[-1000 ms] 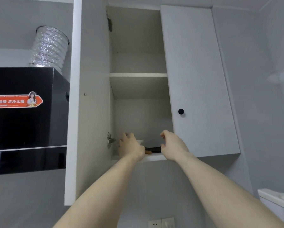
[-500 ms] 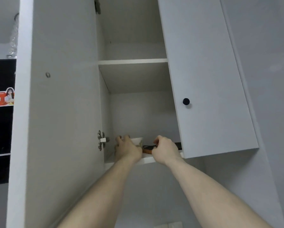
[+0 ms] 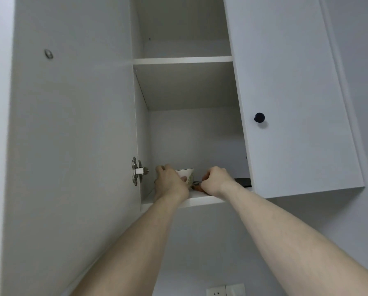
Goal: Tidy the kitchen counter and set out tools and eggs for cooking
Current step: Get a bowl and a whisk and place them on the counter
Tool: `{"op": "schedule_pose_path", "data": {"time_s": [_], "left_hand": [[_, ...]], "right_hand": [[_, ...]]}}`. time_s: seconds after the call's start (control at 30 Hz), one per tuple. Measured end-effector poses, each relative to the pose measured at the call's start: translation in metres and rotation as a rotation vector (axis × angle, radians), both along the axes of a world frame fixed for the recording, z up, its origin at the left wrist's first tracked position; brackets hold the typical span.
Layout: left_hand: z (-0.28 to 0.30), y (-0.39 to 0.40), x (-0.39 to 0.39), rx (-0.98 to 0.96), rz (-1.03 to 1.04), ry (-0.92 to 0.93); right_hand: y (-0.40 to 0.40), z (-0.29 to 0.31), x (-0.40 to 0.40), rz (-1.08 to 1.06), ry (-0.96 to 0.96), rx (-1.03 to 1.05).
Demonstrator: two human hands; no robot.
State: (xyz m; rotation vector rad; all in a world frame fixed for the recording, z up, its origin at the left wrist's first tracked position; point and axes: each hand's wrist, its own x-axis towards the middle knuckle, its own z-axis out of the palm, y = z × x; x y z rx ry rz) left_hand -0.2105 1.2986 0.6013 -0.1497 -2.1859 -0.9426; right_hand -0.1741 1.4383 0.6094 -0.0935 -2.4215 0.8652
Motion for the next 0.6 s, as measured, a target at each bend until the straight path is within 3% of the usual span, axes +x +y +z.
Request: {"op": "schedule_pose_path", "data": {"time_s": [0.33, 0.6], "left_hand": [[-0.005, 0.000, 0.018, 0.005, 0.017, 0.275], [-0.008, 0.000, 0.028, 0.018, 0.010, 0.374]], "right_hand": [[-0.005, -0.003, 0.003, -0.090, 0.025, -0.032], [0.000, -0.005, 0.006, -0.190, 0.117, -0.054]]}}
